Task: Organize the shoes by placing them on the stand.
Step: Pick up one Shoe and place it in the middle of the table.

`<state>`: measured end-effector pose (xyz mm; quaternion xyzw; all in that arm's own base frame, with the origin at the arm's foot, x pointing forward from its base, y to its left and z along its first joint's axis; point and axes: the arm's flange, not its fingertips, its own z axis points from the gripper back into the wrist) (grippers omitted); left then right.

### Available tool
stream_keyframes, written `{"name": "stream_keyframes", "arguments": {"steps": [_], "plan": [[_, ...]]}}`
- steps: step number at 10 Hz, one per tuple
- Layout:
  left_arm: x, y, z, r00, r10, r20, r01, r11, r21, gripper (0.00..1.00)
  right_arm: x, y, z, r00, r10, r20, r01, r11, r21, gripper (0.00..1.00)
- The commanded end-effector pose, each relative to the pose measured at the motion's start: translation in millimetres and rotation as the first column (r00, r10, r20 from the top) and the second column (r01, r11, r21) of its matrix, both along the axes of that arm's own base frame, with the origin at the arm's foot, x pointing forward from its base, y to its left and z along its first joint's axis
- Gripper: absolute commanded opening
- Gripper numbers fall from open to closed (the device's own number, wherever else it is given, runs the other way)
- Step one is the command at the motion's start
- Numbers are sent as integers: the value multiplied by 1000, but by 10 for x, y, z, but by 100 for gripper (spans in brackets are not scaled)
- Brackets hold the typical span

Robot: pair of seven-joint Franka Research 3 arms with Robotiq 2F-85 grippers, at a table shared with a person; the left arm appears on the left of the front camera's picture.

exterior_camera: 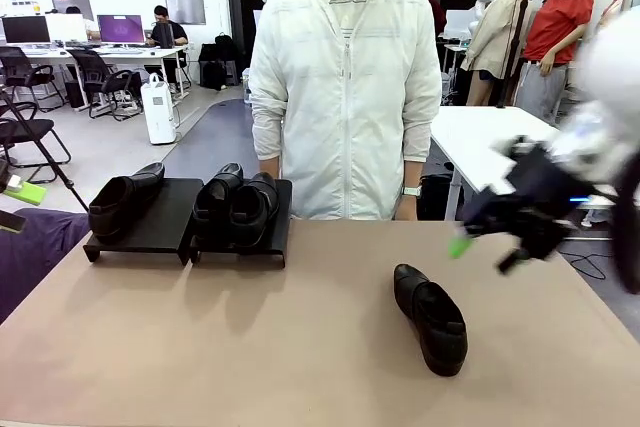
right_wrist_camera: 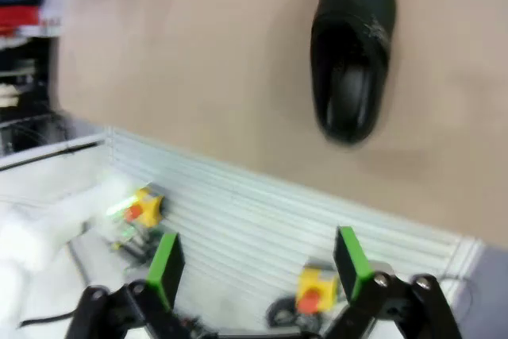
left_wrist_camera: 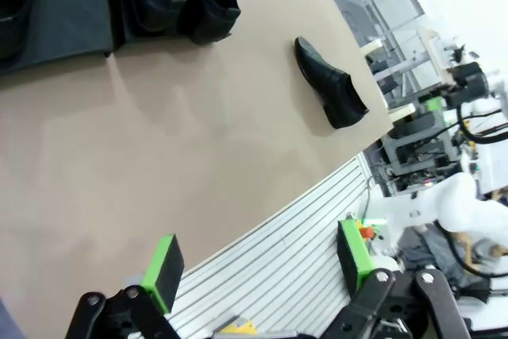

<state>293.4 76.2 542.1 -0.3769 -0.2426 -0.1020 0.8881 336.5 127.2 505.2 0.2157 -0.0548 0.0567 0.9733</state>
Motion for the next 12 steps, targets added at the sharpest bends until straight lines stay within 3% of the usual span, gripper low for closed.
{"name": "stream_keyframes", "arguments": {"steps": [1,2,4,5,6,7,9,12], "plan": [[3,-16,-22,1000,9,14,-9,1000,-15,100,666,518,-182,984,-136,117,167,933,-317,100],[3,-16,-22,1000,9,14,-9,1000,-15,100,754,653,-295,961,-196,194,262,866,-425,100],[3,-16,-22,1000,9,14,-9,1000,-15,100,691,769,-284,986,-129,108,162,896,-414,100],[3,-16,-22,1000,9,14,-9,1000,-15,100,605,866,-379,979,-55,198,121,935,-334,100],[3,-16,-22,1000,9,14,-9,1000,-15,100,605,866,-379,979,-55,198,121,935,-334,100],[3,-16,-22,1000,9,14,-9,1000,-15,100,701,790,-447,979,-86,185,153,908,-391,100],[3,-16,-22,1000,9,14,-9,1000,-15,100,719,932,-788,993,-93,76,117,881,-458,100],[3,-16,-22,1000,9,14,-9,1000,-15,100,733,932,-1283,989,-144,22,139,887,-440,100]]}}
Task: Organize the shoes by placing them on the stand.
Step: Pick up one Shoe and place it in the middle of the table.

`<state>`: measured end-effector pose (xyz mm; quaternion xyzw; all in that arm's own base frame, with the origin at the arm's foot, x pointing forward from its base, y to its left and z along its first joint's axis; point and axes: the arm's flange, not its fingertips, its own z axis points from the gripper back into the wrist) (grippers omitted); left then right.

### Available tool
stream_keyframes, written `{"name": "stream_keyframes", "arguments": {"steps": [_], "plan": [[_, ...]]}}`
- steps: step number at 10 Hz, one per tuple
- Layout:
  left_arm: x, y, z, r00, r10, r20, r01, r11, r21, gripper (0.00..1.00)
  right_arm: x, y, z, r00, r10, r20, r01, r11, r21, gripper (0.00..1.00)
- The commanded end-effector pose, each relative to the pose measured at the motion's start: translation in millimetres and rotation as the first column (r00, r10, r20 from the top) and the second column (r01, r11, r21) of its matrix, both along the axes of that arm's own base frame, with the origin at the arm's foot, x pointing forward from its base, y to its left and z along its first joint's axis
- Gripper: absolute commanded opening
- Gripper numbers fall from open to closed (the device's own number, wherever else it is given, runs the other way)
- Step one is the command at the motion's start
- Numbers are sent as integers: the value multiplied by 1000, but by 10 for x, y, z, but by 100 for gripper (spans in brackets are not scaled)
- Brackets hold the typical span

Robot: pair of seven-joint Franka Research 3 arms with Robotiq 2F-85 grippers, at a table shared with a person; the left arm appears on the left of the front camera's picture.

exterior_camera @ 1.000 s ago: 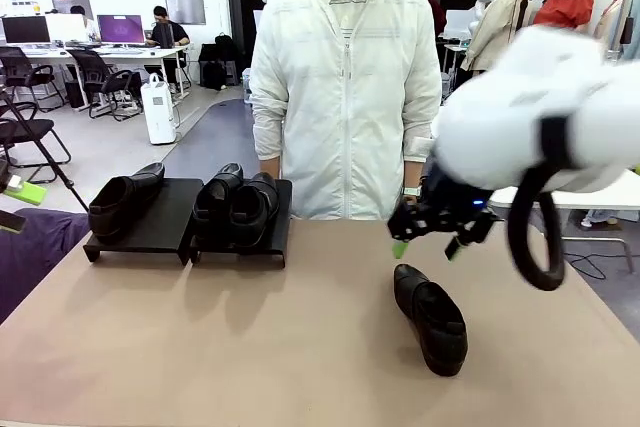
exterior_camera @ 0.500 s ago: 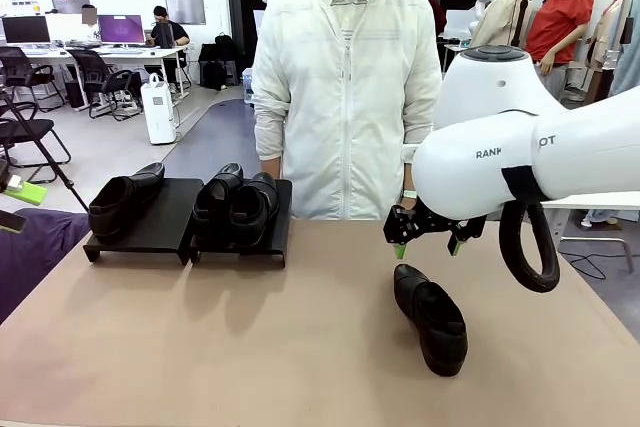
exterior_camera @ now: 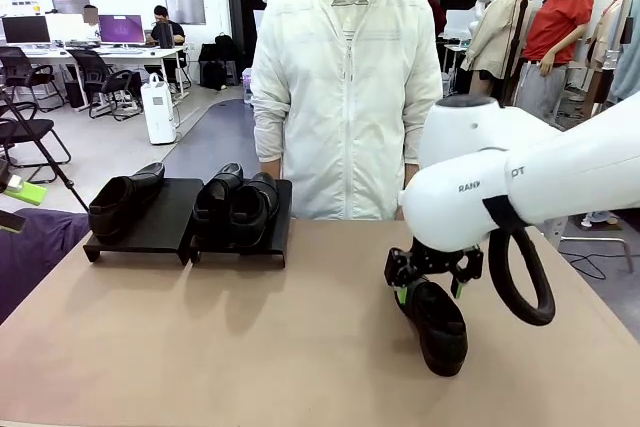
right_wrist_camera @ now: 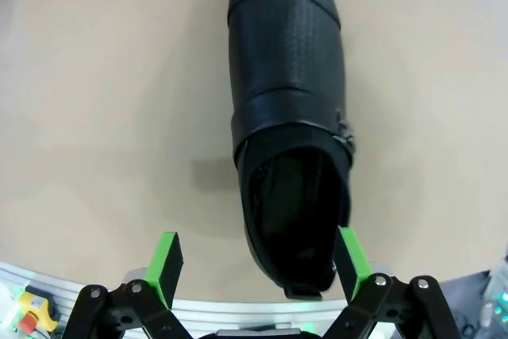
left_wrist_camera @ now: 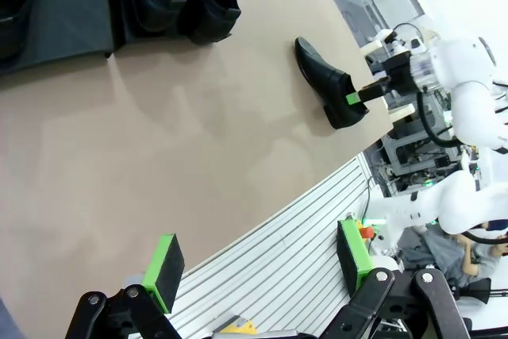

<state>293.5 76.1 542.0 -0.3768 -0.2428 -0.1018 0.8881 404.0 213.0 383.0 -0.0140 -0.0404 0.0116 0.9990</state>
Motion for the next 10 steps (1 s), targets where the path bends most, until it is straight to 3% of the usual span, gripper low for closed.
{"name": "stream_keyframes", "arguments": {"steps": [1,5,6,7,8,10], "plan": [[2,-15,-21,1000,9,14,-9,1000,-15,100,110,73,-227,1000,-29,-1,29,999,25,100],[2,-15,-21,1000,9,14,-9,1000,-15,100,199,109,-499,998,-19,-61,22,999,48,100],[2,-15,-21,1000,9,14,-9,1000,-15,100,202,109,-504,999,10,-46,-8,999,52,66],[2,-15,-21,1000,9,14,-9,1000,-15,100,196,125,-498,999,18,-40,-15,998,65,6],[2,-15,-21,1000,9,14,-9,1000,-15,100,195,130,-501,999,23,-31,-21,998,67,0],[2,-15,-21,1000,9,14,-9,1000,-15,100,185,137,-506,999,28,-30,-26,997,71,0]]}}
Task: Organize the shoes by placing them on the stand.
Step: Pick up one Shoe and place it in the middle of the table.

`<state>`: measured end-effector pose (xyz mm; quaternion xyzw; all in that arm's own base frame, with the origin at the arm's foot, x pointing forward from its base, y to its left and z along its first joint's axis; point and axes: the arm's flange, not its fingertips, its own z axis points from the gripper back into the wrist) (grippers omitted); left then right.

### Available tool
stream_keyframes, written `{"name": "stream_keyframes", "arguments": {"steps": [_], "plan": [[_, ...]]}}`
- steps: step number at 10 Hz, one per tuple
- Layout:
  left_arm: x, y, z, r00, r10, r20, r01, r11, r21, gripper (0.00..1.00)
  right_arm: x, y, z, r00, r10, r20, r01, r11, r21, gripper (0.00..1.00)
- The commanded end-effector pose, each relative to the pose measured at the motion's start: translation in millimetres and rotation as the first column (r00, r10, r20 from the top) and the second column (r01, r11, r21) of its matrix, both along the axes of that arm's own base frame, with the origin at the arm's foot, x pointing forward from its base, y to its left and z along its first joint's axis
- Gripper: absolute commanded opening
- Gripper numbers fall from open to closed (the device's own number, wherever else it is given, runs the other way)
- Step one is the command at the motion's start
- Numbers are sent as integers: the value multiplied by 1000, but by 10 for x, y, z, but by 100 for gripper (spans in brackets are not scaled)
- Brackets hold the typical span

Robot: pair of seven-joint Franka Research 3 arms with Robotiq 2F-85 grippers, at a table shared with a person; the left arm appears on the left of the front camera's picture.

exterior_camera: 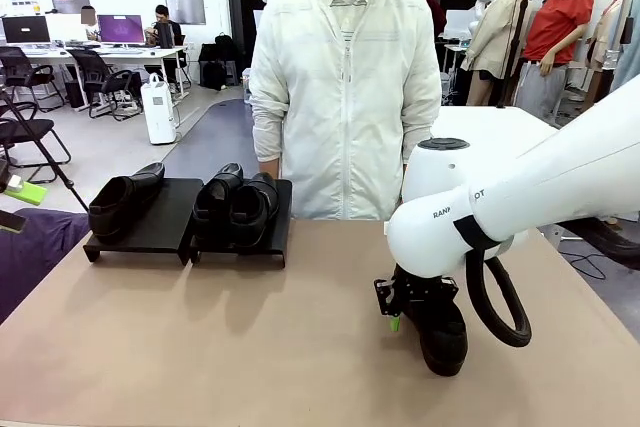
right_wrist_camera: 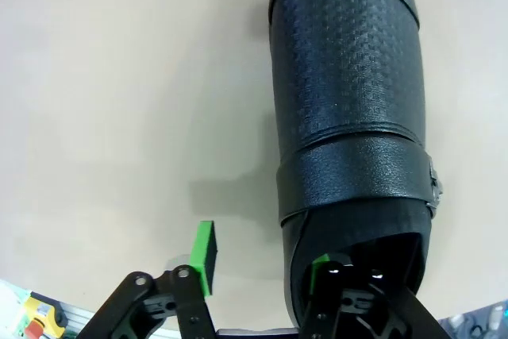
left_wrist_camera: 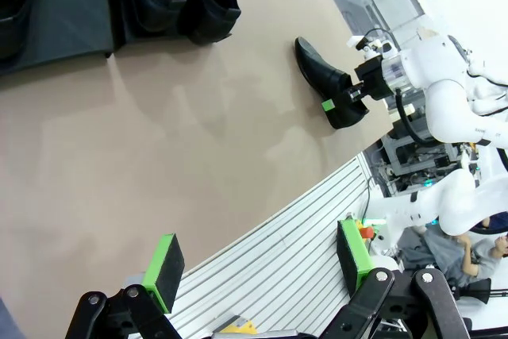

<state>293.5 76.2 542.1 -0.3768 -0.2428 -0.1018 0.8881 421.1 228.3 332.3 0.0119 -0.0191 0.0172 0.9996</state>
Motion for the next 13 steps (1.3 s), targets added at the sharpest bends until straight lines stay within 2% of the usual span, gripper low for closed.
{"name": "stream_keyframes", "arguments": {"steps": [1,6,8,9,11,12,13], "plan": [[2,-15,-21,1000,9,13,-9,1000,-15,100,12,-19,4,1000,15,16,-16,1000,21,0],[2,-15,-21,1000,9,13,-9,1000,-15,100,-45,-101,172,997,-13,77,13,1000,8,0],[2,-15,-21,1000,9,13,-9,1000,-15,100,-137,-225,418,995,-33,98,32,999,11,0],[2,-15,-21,1000,9,13,-9,1000,-15,100,-268,-351,682,993,-41,114,38,999,28,0],[2,-15,-21,1000,9,13,-9,1000,-15,100,-731,-557,1294,980,-66,188,61,998,33,0],[2,-15,-21,1000,9,13,-9,1000,-15,100,-1021,-609,1501,974,-63,216,56,998,38,0],[2,-15,-21,1000,9,13,-9,1000,-15,100,-1200,-654,1571,973,-41,228,32,998,45,0]]}}
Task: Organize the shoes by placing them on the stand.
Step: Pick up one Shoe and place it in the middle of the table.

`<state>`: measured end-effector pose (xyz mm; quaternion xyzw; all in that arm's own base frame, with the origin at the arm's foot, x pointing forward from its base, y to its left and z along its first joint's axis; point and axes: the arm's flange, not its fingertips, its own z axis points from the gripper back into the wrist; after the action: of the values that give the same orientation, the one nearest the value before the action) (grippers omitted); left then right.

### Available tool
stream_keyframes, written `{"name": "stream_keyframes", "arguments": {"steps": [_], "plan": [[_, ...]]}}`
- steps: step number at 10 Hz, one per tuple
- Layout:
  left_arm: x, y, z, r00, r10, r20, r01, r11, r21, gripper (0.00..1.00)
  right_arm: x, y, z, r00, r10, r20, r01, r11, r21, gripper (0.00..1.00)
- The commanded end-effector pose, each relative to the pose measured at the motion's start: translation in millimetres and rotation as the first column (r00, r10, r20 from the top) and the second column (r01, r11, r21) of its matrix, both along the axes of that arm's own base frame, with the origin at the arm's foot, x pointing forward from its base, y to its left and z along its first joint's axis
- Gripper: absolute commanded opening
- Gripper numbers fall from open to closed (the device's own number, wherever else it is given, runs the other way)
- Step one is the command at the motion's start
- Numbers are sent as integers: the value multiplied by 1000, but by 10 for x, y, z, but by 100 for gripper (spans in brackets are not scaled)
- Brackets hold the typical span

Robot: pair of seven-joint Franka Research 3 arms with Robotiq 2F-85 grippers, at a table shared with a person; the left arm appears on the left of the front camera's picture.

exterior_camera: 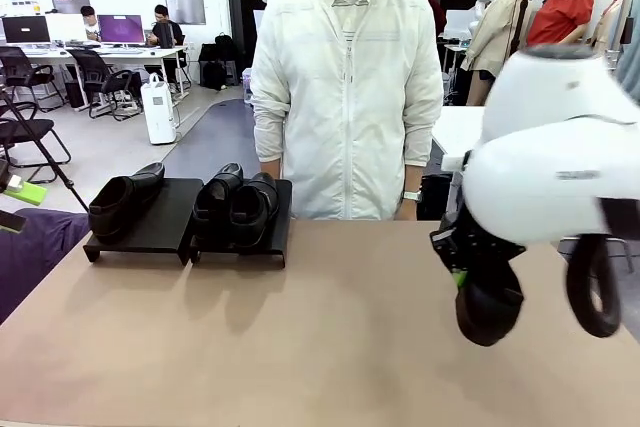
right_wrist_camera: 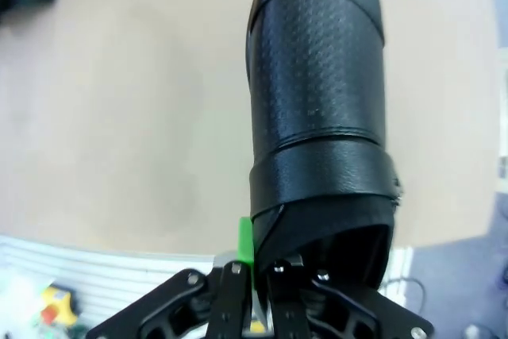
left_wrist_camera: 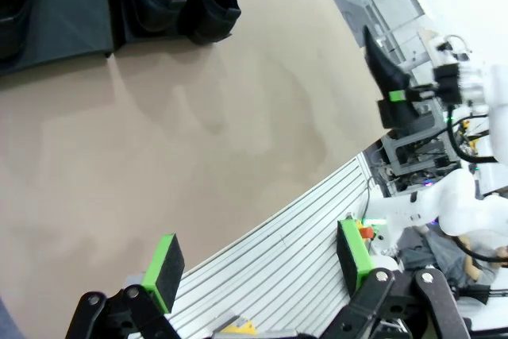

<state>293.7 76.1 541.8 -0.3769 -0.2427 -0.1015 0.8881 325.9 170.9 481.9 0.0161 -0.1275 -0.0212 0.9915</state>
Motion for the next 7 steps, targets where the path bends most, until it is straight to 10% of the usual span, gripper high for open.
{"name": "stream_keyframes", "arguments": {"steps": [1,4,7], "plan": [[0,-15,-19,1000,8,14,-8,1000,-15,100,-231,-197,44,999,46,-13,-45,998,39,0],[0,-15,-19,1000,8,14,-8,1000,-15,100,0,0,0,1000,0,0,0,1000,0,0],[0,-15,-19,1000,8,14,-8,1000,-15,100,-446,639,155,994,65,85,-65,998,-2,0]]}}
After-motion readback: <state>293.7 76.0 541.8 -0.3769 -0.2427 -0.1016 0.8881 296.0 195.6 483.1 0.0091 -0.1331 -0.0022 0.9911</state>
